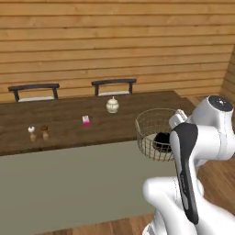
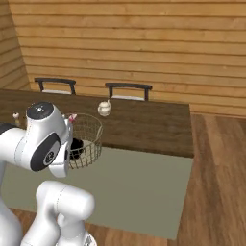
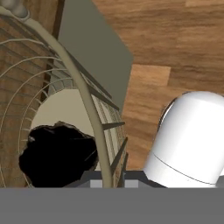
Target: Open the cabinet, pick up the bread from the cabinet and place it in the basket. Then move the basket to the dining counter.
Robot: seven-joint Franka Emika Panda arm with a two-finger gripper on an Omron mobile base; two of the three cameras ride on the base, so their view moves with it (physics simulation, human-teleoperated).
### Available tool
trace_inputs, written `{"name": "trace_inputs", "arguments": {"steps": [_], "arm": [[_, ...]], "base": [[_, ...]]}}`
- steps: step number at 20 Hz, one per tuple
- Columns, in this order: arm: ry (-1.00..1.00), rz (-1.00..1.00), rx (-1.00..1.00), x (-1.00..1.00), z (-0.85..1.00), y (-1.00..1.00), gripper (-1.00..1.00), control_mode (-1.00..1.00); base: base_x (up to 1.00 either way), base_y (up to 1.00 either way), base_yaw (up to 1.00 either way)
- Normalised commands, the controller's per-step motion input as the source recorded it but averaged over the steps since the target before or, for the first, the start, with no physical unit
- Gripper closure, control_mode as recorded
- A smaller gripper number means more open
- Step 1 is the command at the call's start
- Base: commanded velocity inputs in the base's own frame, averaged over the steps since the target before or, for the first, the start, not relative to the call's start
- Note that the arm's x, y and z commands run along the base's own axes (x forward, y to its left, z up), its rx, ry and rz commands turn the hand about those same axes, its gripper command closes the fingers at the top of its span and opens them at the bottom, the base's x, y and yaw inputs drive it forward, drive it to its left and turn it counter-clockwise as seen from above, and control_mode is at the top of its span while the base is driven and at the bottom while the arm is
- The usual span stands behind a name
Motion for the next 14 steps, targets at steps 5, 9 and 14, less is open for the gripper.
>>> {"name": "trace_inputs", "arguments": {"steps": [5, 9, 14], "arm": [[0.0, 0.0, 0.0, 0.0, 0.0, 0.0, 1.0, 1.0], [0.0, 0.0, 0.0, 0.0, 0.0, 0.0, 1.0, 1.0], [0.0, 0.0, 0.0, 0.0, 0.0, 0.0, 1.0, 1.0]], "base": [[0.0, -0.83, 0.0], [0.27, -0.61, 0.03], [0.3, 0.05, 0.04]]}}
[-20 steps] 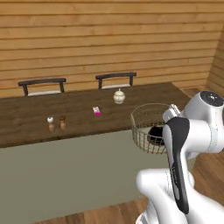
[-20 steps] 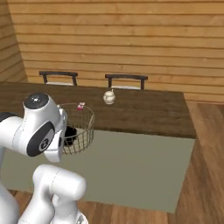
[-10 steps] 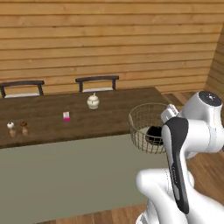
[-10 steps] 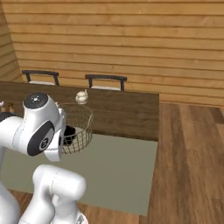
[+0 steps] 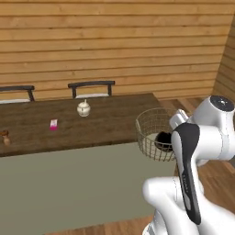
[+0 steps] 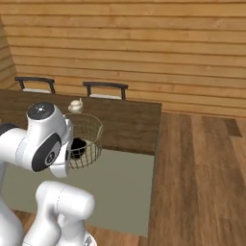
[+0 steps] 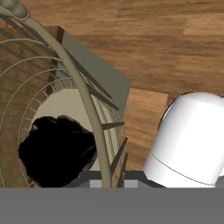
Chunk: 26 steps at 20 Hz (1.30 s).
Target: Open the cabinet, pick up the bread from the cabinet and place it in the basket. Then move the basket to the dining counter.
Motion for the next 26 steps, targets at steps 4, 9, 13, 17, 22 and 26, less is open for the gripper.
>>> {"name": "trace_inputs", "arguments": {"steps": [4, 9, 13, 17, 22, 26], "arm": [[0.0, 0.0, 0.0, 0.0, 0.0, 0.0, 1.0, 1.0], [0.0, 0.0, 0.0, 0.0, 0.0, 0.0, 1.0, 1.0], [0.0, 0.0, 0.0, 0.0, 0.0, 0.0, 1.0, 1.0], [0.0, 0.0, 0.0, 0.0, 0.0, 0.0, 1.0, 1.0], [0.0, 0.0, 0.0, 0.0, 0.0, 0.0, 1.0, 1.0], [0.0, 0.0, 0.0, 0.0, 0.0, 0.0, 1.0, 1.0]], "base": [[0.39, 0.14, 0.1], [0.53, 0.2, 0.13], [0.53, 0.21, 0.14], [0.62, 0.19, 0.15], [0.54, 0.07, 0.08], [0.44, 0.01, 0.02]]}}
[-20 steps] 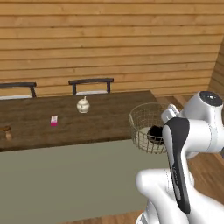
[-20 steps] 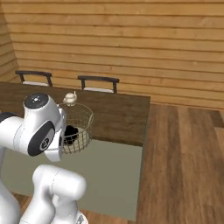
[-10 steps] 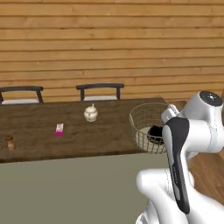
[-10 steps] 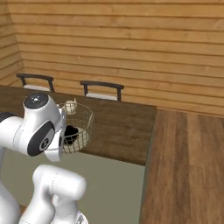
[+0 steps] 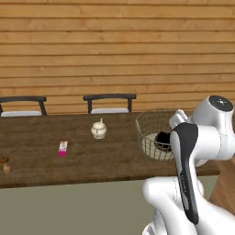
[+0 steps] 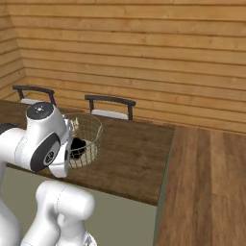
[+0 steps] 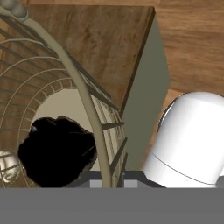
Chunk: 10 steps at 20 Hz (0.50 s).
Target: Open the cabinet, pick up the bread from the cabinet and place it in the basket. Then move the basket to the dining counter.
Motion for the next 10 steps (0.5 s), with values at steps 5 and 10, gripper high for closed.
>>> {"name": "trace_inputs", "arguments": {"steps": [5, 10], "arm": [[0.0, 0.01, 0.0, 0.36, 0.0, 0.0, 1.0, -1.0], [0.0, 0.11, 0.0, 0.64, -0.16, -0.15, 1.0, -1.0]], "base": [[0.09, 0.0, 0.0], [0.0, 0.0, 0.0]]}}
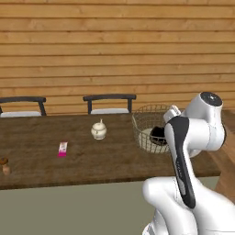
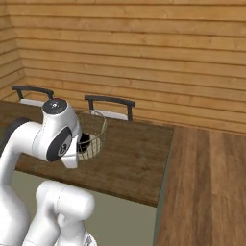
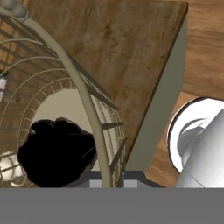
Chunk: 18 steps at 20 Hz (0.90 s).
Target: Open the cabinet, pick up the bread from the cabinet and place it in the basket. Then move the basket to the dining counter.
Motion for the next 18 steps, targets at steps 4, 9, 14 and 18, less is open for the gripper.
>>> {"name": "trace_inputs", "arguments": {"steps": [4, 9, 14, 18], "arm": [[0.07, 0.1, 0.0, 0.97, -0.6, -0.24, 1.0, -1.0], [0.0, 0.12, 0.0, 0.85, -0.66, -0.04, 1.0, -1.0], [-0.02, 0.16, 0.0, 0.61, -0.52, 0.0, 1.0, -1.0], [0.0, 0.14, 0.0, 0.54, -0.51, 0.0, 1.0, -1.0]], "base": [[0.0, 0.0, 0.0], [0.0, 0.0, 0.0], [0.0, 0.0, 0.0], [0.0, 0.0, 0.0]]}}
